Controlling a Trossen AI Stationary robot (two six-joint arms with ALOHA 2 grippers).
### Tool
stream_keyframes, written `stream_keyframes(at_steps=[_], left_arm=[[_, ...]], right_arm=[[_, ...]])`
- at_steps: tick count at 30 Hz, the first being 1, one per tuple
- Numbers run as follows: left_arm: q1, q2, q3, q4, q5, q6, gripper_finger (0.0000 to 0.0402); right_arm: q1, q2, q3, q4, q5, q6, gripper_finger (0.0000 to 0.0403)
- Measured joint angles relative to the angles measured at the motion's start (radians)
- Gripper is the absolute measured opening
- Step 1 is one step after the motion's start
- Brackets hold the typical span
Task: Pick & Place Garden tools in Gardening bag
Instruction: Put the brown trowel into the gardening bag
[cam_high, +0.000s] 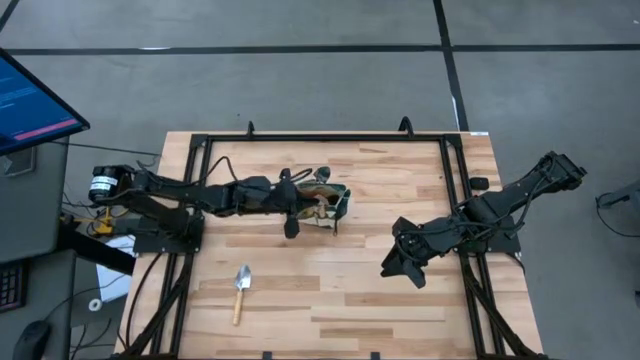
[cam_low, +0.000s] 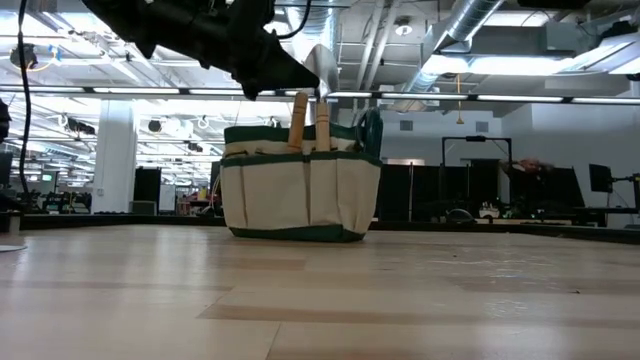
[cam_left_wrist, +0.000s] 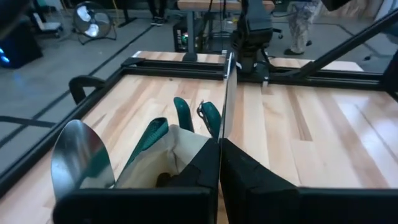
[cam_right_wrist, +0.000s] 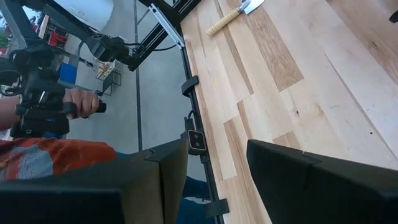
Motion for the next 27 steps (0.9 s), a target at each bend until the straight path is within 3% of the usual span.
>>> stream_keyframes(at_steps=[6,12,20,27], left_arm=[[0.052,-0.001,0.000,-0.032,0.060,-0.014,0.0004],[0.097,-0.001,0.000,-0.030,0.198,-0.074,0.0003],[0.098,0.000,0.012,-0.016,0.229,-0.055,0.0004],[0.134,0.000,0.018,0.012,0.339,-0.084,0.0003]], right_arm=[[0.000,0.000,0.000,0.001,0.000,0.002,0.0159],[0.000,0.000,0.000,0.002,0.000,0.002,0.0159],[0.000,0.000,0.000,0.002,0.000,0.002,0.0159],[0.000,0.000,0.000,0.002,0.000,0.001,0.0159]])
